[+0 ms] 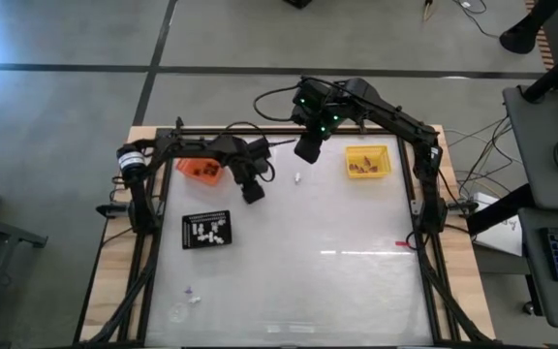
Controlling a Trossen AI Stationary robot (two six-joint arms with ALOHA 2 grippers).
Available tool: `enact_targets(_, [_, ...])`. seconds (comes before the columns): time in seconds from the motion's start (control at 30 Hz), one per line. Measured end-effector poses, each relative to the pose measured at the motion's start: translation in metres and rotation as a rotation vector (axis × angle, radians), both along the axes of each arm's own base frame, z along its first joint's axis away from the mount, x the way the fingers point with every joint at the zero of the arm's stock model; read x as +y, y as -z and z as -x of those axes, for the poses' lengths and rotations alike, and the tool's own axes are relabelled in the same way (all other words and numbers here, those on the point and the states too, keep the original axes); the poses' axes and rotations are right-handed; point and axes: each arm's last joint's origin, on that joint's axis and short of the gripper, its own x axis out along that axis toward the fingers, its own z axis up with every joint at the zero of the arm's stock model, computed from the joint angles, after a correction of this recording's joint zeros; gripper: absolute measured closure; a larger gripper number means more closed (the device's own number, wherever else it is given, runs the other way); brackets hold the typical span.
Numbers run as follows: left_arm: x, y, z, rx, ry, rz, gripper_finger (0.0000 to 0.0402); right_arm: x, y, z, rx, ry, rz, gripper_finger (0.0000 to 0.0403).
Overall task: Sort Halloween decoration
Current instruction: Put the black spider toy into the orange bin
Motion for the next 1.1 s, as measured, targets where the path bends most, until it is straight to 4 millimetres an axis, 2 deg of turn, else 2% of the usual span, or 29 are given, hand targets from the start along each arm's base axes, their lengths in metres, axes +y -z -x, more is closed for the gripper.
enact_targets(0.2, [-0.002, 0.0, -0.001, 0.002, 0.086, -0.043, 0.0262, 0.0, 0.0, 0.0, 0.0, -0.006, 0.003, 0.0316])
enact_targets(0.37, [-0.001, -0.001, -0.004, -0.024, 0.133, -0.077, 0.0247, 0.0, 0.0, 0.0, 0.0, -0.005, 0.003, 0.0316])
enact_targets(0.7, [0.0, -0.001, -0.008, -0.055, 0.162, -0.097, 0.0243, 0.0, 0.0, 0.0, -0.001, -0.005, 0.003, 0.0316])
enact_targets(0.9, [0.002, 0.013, -0.011, -0.032, 0.161, -0.072, 0.0243, 0.0, 0.0, 0.0, -0.001, -0.005, 0.003, 0.0316])
enact_targets(1.1, [0.002, 0.016, -0.012, -0.03, 0.158, -0.074, 0.0243, 0.0, 0.0, 0.0, -0.002, -0.005, 0.003, 0.0316])
